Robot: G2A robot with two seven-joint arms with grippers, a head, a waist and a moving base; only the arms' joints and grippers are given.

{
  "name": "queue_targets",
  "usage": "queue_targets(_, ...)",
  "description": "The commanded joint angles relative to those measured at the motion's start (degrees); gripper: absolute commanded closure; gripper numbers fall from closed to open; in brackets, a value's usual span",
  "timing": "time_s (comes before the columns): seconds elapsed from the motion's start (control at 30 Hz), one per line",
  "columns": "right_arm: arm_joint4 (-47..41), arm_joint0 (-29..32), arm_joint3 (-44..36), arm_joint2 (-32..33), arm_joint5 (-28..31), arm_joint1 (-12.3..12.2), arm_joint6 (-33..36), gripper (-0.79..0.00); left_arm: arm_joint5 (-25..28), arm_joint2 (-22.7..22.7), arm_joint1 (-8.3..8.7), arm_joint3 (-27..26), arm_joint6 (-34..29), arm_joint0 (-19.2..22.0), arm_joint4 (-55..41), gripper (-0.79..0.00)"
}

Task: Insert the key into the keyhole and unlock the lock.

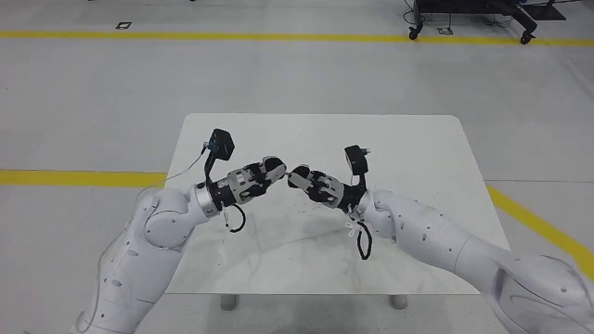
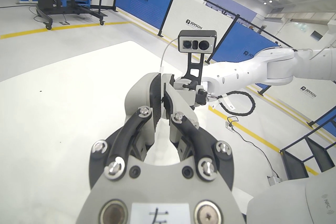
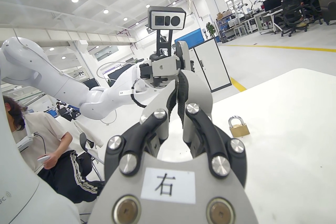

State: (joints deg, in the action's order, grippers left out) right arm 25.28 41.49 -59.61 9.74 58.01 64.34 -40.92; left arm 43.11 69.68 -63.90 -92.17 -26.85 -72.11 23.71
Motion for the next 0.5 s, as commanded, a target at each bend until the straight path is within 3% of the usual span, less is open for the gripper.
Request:
queue_targets(0.0, -0.4, 0.0, 0.0, 0.0, 0.0, 0.0, 0.3, 0.000, 0.0, 0.1, 0.04, -0.7, 0.9, -0.5, 0.7, 0.000)
queue_targets(0.27, 1.8, 0.3, -0.5, 0.0, 0.0, -0.6, -1.0, 0.000, 0.1, 0.7, 0.26, -1.6, 2.9, -2.1, 2.5, 0.000)
queue_targets(0.3, 2.1, 0.4, -0.5, 0.0, 0.0, -0.7, -1.2, 0.000, 0.2, 0.7, 0.28, -1.5, 3.0, -2.2, 2.6, -0.225)
queue_targets(0.33, 2.3, 0.5, -0.6, 0.0, 0.0, -0.7, -1.5, 0.000, 0.4, 0.7, 0.32, -1.5, 3.1, -2.3, 2.6, -0.785)
queue_targets(0.47, 3.8, 0.6, -0.3, 0.0, 0.0, -1.1, -3.1, 0.000, 0.2, 3.4, 0.73, -0.8, 4.9, -3.3, 2.8, -0.785)
